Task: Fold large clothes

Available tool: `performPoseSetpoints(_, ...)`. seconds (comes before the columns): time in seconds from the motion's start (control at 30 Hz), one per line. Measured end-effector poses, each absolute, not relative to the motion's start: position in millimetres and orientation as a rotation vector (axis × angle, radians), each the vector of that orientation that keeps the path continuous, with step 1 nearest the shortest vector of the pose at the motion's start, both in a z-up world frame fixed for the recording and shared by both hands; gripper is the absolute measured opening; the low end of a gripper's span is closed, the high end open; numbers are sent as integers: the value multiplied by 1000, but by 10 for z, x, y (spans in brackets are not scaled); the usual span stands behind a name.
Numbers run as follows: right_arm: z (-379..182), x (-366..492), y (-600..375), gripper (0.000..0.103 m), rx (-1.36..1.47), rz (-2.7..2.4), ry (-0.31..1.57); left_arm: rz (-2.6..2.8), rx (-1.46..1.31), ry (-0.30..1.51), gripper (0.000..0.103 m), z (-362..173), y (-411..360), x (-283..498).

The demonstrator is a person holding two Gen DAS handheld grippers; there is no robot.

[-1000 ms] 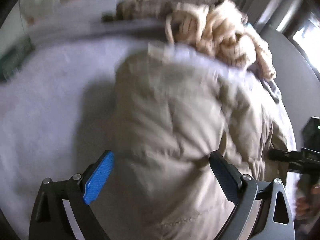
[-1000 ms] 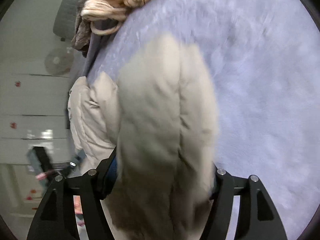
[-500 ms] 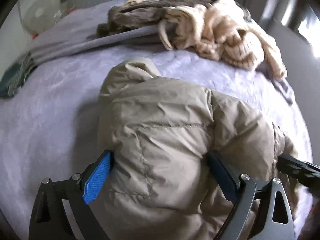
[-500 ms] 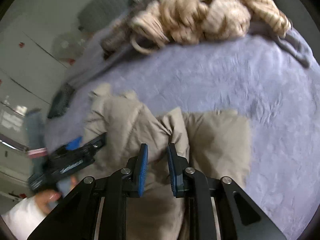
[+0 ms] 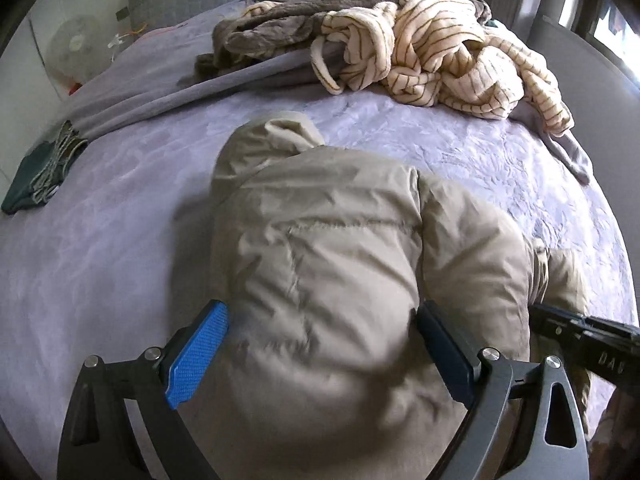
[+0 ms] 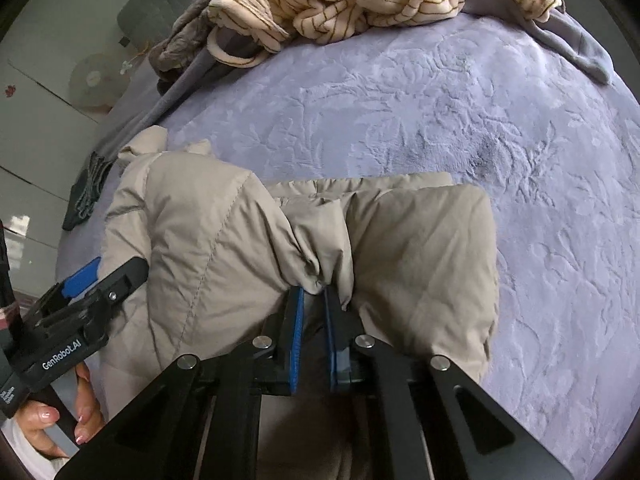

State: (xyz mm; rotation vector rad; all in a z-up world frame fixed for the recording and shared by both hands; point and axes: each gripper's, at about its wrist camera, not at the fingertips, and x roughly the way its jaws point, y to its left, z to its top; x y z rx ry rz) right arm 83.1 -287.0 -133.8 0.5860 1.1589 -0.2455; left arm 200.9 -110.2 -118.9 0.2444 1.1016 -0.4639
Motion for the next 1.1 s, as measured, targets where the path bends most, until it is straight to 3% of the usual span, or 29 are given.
performPoseSetpoints(0.1,-1230,800,-2829,13,576,-234,1164,-446,255,1124,95,-1127,-983,1922)
performPoseSetpoints(0.43,-882,420,-2632,14,598,-225,1177,-412,276,1170,97,-907,-568,1532)
performPoseSetpoints(0.47,-864,374,-2613,14,602,-228,1180,-413,273,1174,103,-888,-531,1491)
performPoseSetpoints(0.97,-519,-531,-2117,14,631,-269,1225,-381,272,1167,103,-428,114,702)
performPoseSetpoints(1.0,-476,-590,-2064,15,614,-277,1232,-375,272,1160,103,-381,154,649)
performPoseSetpoints(1.07,-392,-670,-1989,34,582,-294,1233,-367,265,1147,103,-281,231,547)
performPoseSetpoints(1.1,-341,-710,-1955,55,565,-303,1230,-363,259,1138,103,-221,273,488)
